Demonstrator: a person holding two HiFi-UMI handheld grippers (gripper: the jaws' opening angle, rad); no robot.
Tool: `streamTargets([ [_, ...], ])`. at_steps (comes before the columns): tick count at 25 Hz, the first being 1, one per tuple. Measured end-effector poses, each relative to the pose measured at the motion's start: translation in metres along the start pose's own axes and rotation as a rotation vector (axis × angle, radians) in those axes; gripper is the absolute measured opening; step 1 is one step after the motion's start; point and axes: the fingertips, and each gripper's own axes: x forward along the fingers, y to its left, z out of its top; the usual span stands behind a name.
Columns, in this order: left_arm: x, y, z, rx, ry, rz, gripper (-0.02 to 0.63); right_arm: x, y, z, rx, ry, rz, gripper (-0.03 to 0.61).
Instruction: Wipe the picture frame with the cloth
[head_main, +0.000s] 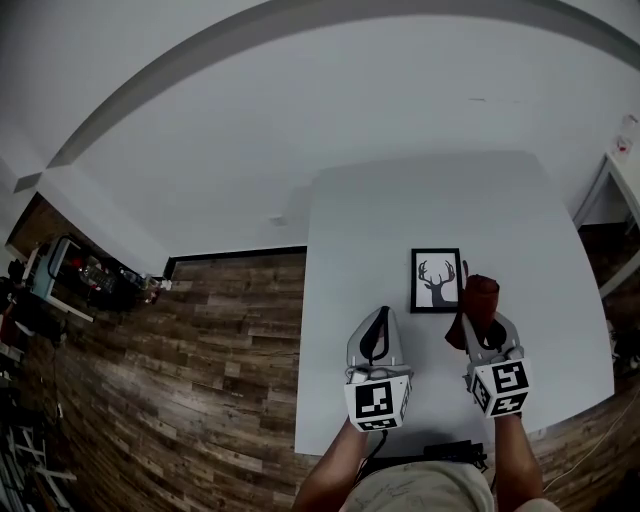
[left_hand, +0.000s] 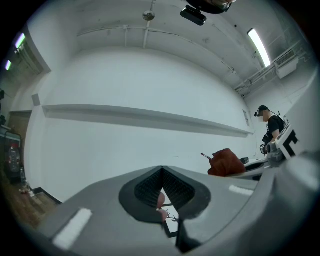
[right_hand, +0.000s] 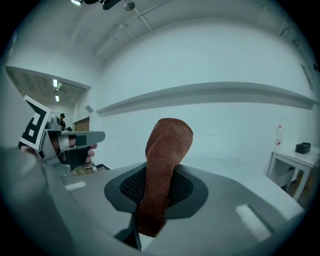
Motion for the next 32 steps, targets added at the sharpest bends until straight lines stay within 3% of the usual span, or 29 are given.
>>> streamTargets([
  [17, 0.009, -0.001, 0.004, 0.038, -0.009, 0.039, 0.001, 0.160, -0.020, -0.079, 0.114, 0.411, 0.115, 0.109],
  [22, 0.002, -0.003, 0.008, 0.053, -0.021, 0.042, 0.000, 0.197, -0.014, -0.106, 0.104, 0.545, 0.127, 0.109],
  [32, -0.012, 0.011, 0.000, 0.043, 0.051, 0.075, 0.000, 0.251, -0.010, -0.137, 0.119, 0.726, 0.122, 0.109],
])
